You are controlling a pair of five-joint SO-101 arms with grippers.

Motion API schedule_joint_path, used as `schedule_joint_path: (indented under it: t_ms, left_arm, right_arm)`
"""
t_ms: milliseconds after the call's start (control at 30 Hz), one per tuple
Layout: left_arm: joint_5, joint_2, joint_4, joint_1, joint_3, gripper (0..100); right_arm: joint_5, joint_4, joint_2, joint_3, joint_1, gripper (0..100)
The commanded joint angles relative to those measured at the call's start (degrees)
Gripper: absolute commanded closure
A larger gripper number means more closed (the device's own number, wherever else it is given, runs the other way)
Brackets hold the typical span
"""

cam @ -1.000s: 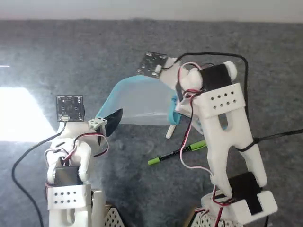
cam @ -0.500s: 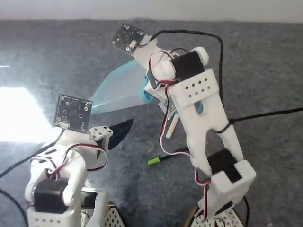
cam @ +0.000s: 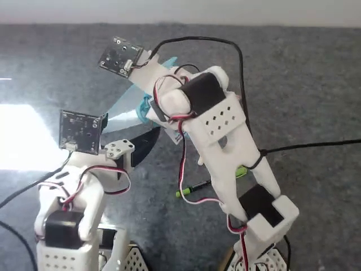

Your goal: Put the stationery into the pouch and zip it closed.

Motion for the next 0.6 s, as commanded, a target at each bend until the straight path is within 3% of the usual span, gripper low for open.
schedule_joint_path:
  t_ms: [0, 133, 567]
  left_arm:
    - [1.6, 0.0, -3.5, -1.7, 0.7, 61]
    - [1.6, 0.0, -5.5, -6.2, 0.7, 61]
    - [1.6, -0.1, -7.6, -6.5, 5.1, 61]
  right_arm:
    - [-1.0, 2.4, -6.0, 1.3, -0.6, 99.1]
    - [-1.1, 2.4, -8.3, 5.0, -0.6, 99.1]
    - [-2.3, 2.4, -15.4, 10.9, -5.5, 99.1]
